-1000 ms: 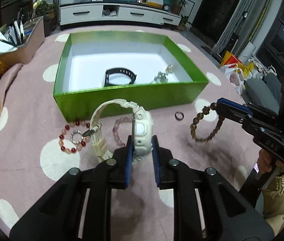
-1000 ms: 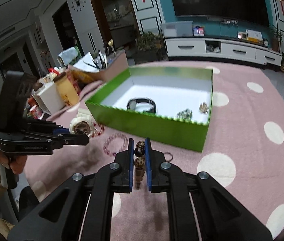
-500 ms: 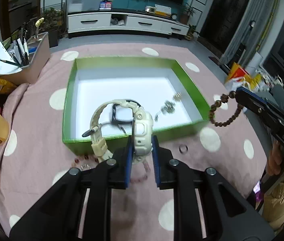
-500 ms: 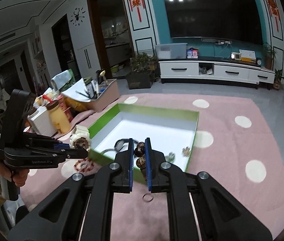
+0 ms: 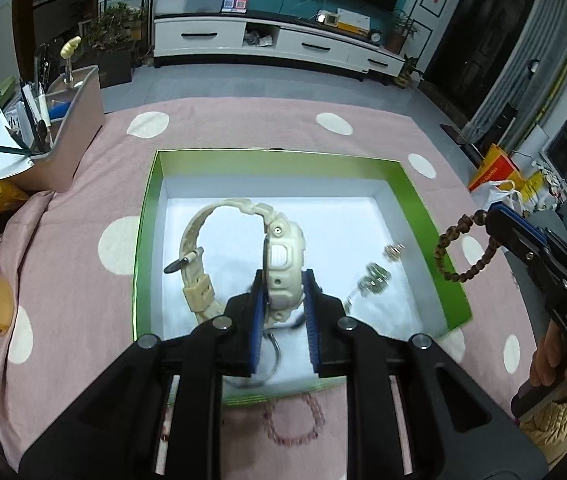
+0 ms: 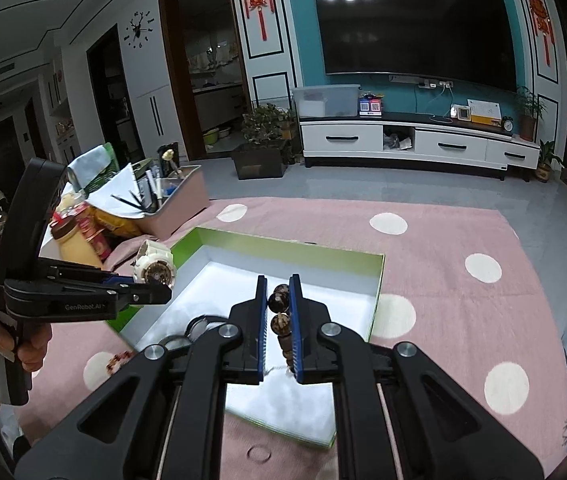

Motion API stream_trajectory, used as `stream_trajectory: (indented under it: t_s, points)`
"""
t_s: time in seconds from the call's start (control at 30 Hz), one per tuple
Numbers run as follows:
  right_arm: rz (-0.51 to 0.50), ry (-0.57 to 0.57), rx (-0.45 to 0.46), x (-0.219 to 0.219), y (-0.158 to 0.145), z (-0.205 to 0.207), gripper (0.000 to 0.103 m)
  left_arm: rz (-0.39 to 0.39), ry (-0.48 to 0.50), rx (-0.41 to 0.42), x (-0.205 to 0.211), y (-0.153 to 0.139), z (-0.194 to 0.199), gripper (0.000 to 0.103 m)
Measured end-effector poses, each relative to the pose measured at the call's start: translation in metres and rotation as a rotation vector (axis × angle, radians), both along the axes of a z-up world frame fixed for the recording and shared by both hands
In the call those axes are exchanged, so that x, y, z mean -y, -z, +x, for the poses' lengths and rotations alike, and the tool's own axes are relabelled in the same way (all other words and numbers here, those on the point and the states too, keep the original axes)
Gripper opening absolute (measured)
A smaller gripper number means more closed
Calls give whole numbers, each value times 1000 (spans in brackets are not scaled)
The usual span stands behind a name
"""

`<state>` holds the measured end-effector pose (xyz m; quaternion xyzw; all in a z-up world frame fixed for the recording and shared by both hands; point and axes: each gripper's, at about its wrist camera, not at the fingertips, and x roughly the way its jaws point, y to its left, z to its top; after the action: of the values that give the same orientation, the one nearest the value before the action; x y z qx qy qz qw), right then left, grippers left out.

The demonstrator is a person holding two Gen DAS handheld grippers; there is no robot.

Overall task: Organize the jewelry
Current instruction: 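Carry the white watch and wooden-bead bracelet into the green box and release both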

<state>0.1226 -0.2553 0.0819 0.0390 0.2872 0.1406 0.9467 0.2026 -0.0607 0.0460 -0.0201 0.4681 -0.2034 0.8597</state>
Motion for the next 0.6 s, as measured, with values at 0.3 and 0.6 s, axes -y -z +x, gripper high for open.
stream_trajectory:
  t_s: [0.3,0.6]
  points:
    - [-31,57,-101,3,35,53,10,49,-43,-64,12,31,48,18]
    - [-21,120,-161,10,52,75,42,49,-62,-83,15,45,65,35]
